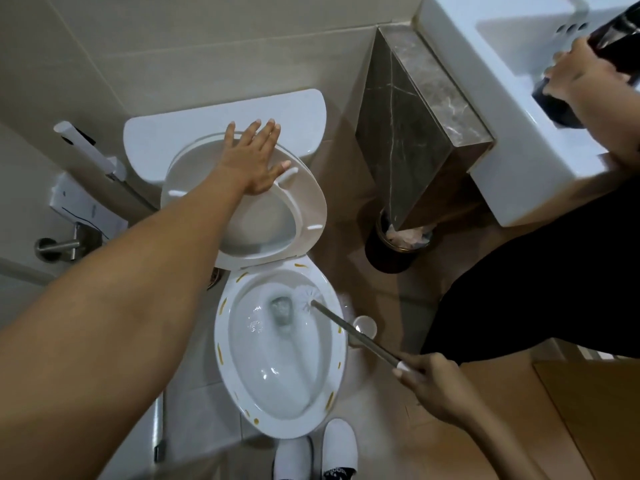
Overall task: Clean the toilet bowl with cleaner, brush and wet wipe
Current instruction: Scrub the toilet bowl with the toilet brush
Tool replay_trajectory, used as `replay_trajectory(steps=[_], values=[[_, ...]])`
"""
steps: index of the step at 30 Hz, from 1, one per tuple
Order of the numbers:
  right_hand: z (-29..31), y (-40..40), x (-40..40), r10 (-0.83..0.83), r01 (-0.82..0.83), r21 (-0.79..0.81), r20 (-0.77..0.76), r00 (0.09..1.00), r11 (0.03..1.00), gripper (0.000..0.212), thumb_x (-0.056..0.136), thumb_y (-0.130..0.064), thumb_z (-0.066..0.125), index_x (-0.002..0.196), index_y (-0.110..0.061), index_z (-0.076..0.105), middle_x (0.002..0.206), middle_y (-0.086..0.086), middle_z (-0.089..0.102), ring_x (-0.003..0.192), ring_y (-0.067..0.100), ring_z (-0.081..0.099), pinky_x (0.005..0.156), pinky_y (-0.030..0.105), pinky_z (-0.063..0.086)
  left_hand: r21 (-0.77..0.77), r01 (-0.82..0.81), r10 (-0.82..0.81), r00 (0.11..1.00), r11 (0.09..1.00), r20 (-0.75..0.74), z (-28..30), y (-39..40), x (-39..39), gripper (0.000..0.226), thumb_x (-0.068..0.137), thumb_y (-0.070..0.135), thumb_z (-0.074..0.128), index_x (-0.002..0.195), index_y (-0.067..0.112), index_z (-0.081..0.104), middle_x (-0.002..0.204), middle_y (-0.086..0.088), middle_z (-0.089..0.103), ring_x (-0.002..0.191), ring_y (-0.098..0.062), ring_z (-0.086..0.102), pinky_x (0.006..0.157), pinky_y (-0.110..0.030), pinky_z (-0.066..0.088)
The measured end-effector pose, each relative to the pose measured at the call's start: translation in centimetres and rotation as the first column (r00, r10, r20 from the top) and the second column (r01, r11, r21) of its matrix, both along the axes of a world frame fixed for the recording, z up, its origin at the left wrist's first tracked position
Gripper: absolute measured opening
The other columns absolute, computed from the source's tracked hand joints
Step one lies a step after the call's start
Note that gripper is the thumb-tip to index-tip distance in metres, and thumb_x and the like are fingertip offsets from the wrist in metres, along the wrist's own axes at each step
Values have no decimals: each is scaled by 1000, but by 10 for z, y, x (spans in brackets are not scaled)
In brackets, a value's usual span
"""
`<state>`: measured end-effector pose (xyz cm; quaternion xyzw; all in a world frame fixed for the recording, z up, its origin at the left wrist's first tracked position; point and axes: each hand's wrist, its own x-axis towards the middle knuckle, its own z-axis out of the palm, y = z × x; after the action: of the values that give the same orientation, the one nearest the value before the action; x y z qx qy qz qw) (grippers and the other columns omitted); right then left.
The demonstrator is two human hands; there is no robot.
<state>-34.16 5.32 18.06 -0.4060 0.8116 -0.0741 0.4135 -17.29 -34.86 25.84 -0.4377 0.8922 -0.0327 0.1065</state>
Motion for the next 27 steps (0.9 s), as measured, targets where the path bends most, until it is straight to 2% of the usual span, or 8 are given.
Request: replay_trajectory(steps=[3,6,9,12,17,20,23,27], values=[[-5,11,-8,-95,95,-30,-10,995,995,35,86,-48,61,115,-30,69,90,-8,74,79,11,69,75,33,56,0,9,-9,1000,1000,16,-1,1,-4,76,93,63,9,152,18,-7,160,1,-8,146,-18,-7,114,-53,-9],[-10,14,-12,-192,187,-108,-36,981,976,41,89,-41,63,127,-25,63,120,-6,68,101,19,68,86,30,52,3,1,-1,1000,1000,12,-3,-1,-5,77,92,65,8,152,19,-7,160,2,-8,147,-17,-6,113,-54,-8],[-28,14,-13,-276,268,-124,-53,960,955,45,90,-41,62,130,-21,61,128,-4,63,115,21,60,92,33,49,5,3,-3,1000,1000,2,-4,-1,-5,78,91,66,7,152,19,-6,160,3,-8,147,-17,-3,114,-53,-6],[-53,11,-15,-325,317,-104,-68,943,943,46,91,-44,59,128,-18,63,118,3,69,103,27,64,82,35,51,-7,4,-4,1000,1000,-3,-5,0,-5,79,90,67,8,152,19,-5,160,3,-7,147,-18,-1,114,-53,-4],[-91,1,-15,-401,400,-31,-54,914,916,43,93,-38,58,117,-2,64,115,18,66,112,37,58,89,39,46,-56,28,-30,999,998,-24,-9,1,-4,81,89,68,10,152,17,-2,160,1,-4,146,-19,2,114,-54,-3],[-119,3,-14,-459,461,54,-34,888,886,43,92,-41,59,114,-5,67,108,17,69,106,35,61,87,37,48,-75,42,-44,999,996,-25,-11,-3,-2,83,88,69,8,152,17,-2,160,0,-4,146,-20,2,113,-55,-3],[-149,10,-15,-455,457,129,-42,889,880,41,91,-46,57,100,-9,72,88,13,70,88,34,65,76,38,54,-97,65,-69,997,993,-40,-14,-6,-1,86,85,70,6,152,17,-1,160,-1,-3,146,-22,3,113,-55,-3],[-172,12,-15,-427,429,196,-56,903,882,44,92,-46,56,102,-5,70,88,12,66,93,34,64,72,32,48,-121,76,-84,995,990,-57,-15,-6,1,84,87,69,9,152,17,-1,160,-2,-2,146,-24,3,113,-55,-2]])
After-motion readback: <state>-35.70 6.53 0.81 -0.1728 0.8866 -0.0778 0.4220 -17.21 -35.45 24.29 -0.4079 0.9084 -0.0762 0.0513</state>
